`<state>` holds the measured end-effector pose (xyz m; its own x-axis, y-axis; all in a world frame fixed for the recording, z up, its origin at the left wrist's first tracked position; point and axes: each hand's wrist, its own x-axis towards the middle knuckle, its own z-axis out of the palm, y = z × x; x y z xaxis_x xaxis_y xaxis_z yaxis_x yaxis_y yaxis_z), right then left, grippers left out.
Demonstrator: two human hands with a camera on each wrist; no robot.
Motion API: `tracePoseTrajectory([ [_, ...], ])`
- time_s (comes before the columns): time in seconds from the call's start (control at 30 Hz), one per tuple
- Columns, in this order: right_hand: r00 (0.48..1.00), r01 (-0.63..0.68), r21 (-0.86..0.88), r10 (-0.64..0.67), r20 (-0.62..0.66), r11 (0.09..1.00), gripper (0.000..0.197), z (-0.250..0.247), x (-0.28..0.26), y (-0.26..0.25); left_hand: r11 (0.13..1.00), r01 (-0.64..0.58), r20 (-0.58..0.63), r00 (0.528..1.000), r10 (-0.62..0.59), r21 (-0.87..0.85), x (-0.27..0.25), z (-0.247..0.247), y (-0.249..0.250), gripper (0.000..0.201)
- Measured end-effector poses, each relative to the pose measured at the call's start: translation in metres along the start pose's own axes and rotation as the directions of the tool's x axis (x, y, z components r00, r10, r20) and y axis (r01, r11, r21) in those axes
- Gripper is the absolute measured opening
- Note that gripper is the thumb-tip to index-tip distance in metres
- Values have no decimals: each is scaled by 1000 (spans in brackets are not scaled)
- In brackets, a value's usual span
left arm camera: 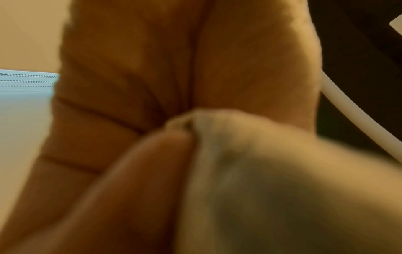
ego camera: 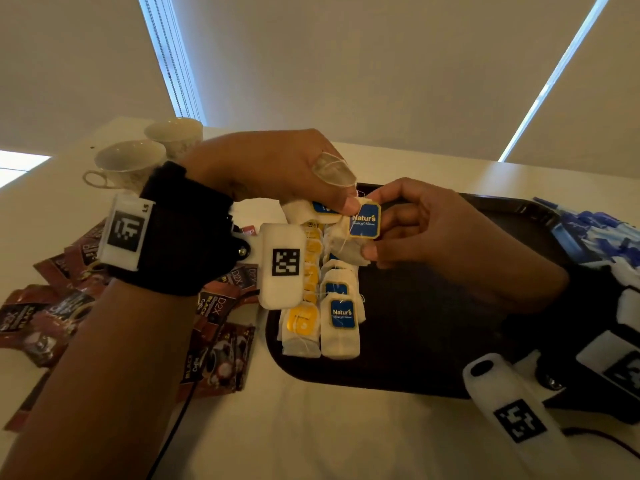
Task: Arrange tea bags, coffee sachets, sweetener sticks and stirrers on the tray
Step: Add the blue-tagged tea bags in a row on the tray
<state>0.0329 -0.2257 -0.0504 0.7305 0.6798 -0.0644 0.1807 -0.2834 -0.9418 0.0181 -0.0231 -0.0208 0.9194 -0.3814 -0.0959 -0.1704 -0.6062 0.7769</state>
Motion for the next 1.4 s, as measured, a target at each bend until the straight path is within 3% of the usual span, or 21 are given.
tracePoseTrajectory([
  [0.23,993,-110,102,113,-27,989,33,-3,-2,0,999,-5,27,1000,4,42,5,7,4,24],
  [0.33,963,-246,19,242,119,969,26,-2,-5,2,997,9,-4,1000,-9,73,3,0,0,32],
  [0.5,854,-353,-170,391,343,920,14,12,-10,9,998,54,-83,995,-51,35,-4,-12,-7,37],
  [0.7,817,-366,-252,438,374,896,13,21,-3,16,997,58,-69,996,-54,57,-6,-11,-4,36],
  [0.8,852,-274,-396,413,323,876,14,28,-1,19,996,61,-63,996,-56,72,-7,-11,-4,37],
  [1.0,966,22,-690,162,201,724,32,36,-9,13,996,68,-65,996,-64,58,-7,-14,-7,33],
  [1.2,925,188,-713,124,360,675,20,43,-19,12,998,60,-88,995,-57,30,-8,-17,-9,28],
  [1.4,903,235,-712,124,412,661,40,44,-12,19,997,69,-86,994,-67,17,-8,-18,-13,25],
])
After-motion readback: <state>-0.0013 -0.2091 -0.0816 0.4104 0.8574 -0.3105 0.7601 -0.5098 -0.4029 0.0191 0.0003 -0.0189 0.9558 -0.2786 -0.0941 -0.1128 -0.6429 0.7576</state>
